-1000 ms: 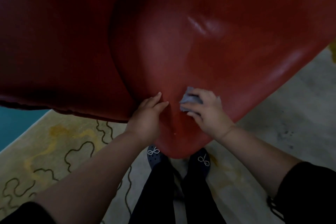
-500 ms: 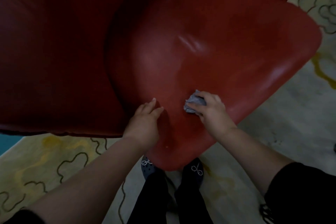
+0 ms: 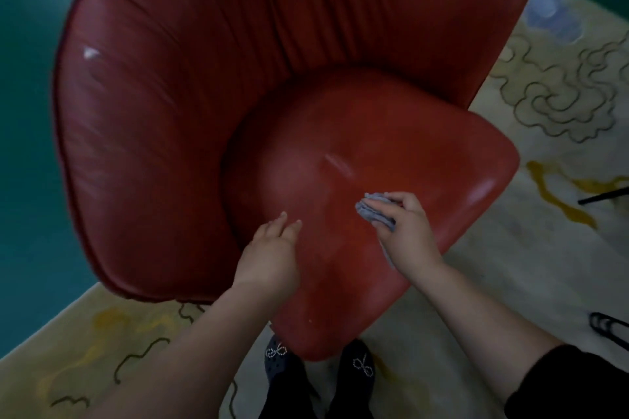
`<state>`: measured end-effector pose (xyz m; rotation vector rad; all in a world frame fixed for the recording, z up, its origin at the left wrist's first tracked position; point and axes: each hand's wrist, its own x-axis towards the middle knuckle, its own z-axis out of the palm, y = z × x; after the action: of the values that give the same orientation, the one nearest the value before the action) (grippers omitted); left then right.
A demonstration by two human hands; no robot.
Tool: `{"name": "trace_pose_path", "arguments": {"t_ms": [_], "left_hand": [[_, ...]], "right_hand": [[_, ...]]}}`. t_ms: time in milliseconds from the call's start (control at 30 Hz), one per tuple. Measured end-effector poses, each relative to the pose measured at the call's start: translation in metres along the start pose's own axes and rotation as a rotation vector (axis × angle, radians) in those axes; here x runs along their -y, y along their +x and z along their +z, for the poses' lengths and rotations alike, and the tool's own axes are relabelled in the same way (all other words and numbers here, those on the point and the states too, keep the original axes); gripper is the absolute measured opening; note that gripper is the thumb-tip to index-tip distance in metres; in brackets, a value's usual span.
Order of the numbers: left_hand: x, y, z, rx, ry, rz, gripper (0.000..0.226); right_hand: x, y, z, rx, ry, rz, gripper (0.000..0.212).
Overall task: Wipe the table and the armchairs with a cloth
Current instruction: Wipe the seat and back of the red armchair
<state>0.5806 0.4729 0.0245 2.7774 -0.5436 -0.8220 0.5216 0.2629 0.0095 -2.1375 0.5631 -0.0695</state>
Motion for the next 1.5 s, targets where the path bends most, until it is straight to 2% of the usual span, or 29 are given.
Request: {"name": "trace_pose_path", "arguments": {"t_ms": [200,400,600,767,1033,1300,1500], "left_hand": [[-0.002,-0.021,-0.06,-0.077,0.023,0.072,0.066],[0.019,-0.027,-0.119,-0.228,0.187,0.224,0.056],[0.077,-0.03,-0.198,-0.305,0.208,0.372,0.049],[0.148,-0.026,-0.255,-0.352,0.229,0.416,0.044],[0.204,-0.01,-0.29,-0.304,0.212,0.378,0.045],[0.195,0.014,-0.31,-0.257,0.267,0.451,0.049],[0.192,0.048,-0.325,-0.219,0.352,0.575,0.05]], "right_hand": [[0.065,0.003,-0.02,-0.041,-0.028,-0.024,0.039],[0.126,0.005,-0.012,-0.161,0.029,0.048,0.033],[0.189,-0.002,0.023,-0.258,0.092,0.087,0.033],[0.238,0.003,0.063,-0.301,0.143,0.097,0.032],[0.285,0.004,0.103,-0.321,0.231,0.098,0.035],[0.296,0.008,0.11,-0.295,0.255,0.151,0.035],[0.301,0.017,0.126,-0.291,0.259,0.214,0.035]]}}
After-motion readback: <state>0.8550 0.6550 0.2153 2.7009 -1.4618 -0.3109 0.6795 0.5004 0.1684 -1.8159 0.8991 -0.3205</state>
